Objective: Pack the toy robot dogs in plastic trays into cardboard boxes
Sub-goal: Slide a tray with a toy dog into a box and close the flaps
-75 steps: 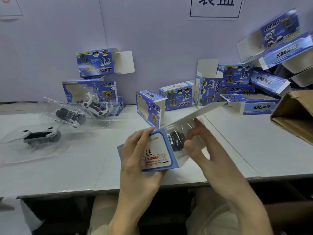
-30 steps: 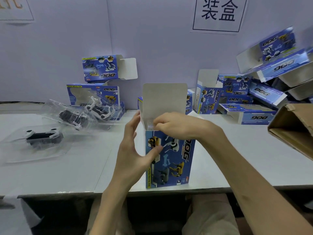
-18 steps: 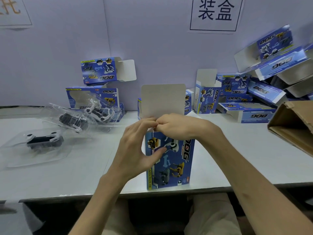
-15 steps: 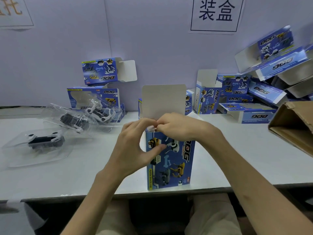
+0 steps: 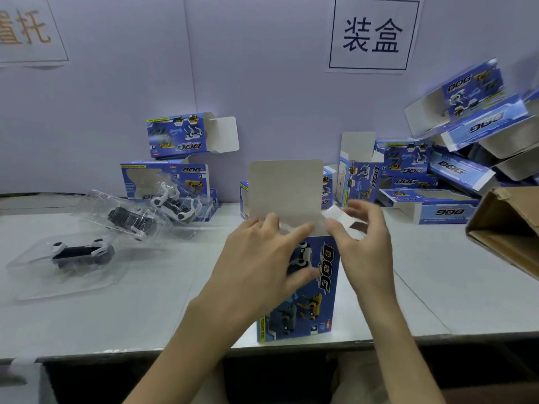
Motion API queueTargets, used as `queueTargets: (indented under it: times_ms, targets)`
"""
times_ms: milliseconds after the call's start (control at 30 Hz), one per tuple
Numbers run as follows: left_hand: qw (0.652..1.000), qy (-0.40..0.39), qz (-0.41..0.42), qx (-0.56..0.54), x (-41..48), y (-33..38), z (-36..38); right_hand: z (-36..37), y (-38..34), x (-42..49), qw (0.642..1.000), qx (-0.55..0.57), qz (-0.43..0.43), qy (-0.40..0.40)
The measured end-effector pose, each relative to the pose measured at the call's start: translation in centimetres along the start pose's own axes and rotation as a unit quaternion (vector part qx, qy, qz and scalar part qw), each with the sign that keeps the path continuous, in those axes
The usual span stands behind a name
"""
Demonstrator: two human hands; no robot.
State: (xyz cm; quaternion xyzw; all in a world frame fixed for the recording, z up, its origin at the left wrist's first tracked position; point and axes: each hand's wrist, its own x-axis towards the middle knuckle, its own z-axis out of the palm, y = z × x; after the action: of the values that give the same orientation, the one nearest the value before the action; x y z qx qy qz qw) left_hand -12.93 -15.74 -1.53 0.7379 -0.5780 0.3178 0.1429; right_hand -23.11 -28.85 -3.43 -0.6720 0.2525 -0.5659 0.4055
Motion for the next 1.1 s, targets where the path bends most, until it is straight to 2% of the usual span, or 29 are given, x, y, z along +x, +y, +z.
queueTargets:
  times_ms: [200, 333, 400, 567, 667, 767, 900, 967, 1033, 1100]
  targets:
    - [0.999, -0.046, -0.023, -0.016, 0.5, -0.2, -0.4, 1.6, 1.3, -2.2, 0.997, 0.028, -0.063, -0.044]
    - [0.999, -0.046, -0.016, -0.018, 0.8, 0.0, -0.5, 0.6, 1.3, -1.8, 0.988, -0.038, -0.121, -0.088]
    - [0.999, -0.047, -0.01, -0.012, 0.9, 0.1, -0.4, -0.1, 0.8, -1.2, 0.983, -0.071, -0.123, -0.119]
    - [0.998, -0.034, -0.013, -0.048, 1.2, 0.7, -0.1, -1.3, 0.3, 1.6, 0.983, -0.024, -0.054, -0.172]
    - [0.997, -0.029, -0.004, -0.067, 1.3, 1.0, -0.2, -1.3, 0.2, 2.6, 0.974, 0.056, 0.047, -0.213]
    - [0.998, -0.031, 0.01, -0.056, 1.6, 1.2, -0.5, -0.9, 0.2, 3.5, 0.959, 0.132, 0.124, -0.219]
    - [0.998, -0.051, 0.008, -0.024, 2.2, 1.0, -0.5, -0.7, -0.5, 4.2, 0.962, 0.085, 0.082, -0.247]
    - [0.998, -0.052, 0.005, -0.017, 2.3, 1.0, -0.3, -0.6, -1.2, 4.5, 0.976, 0.059, 0.038, -0.206]
    - [0.998, -0.049, -0.001, -0.024, 2.1, 1.1, -0.2, -0.1, -2.8, 5.3, 0.991, 0.059, -0.017, -0.117]
    - [0.998, -0.05, -0.011, -0.036, 1.9, 1.2, -0.2, 0.8, -4.9, 6.7, 0.992, 0.065, -0.072, -0.074]
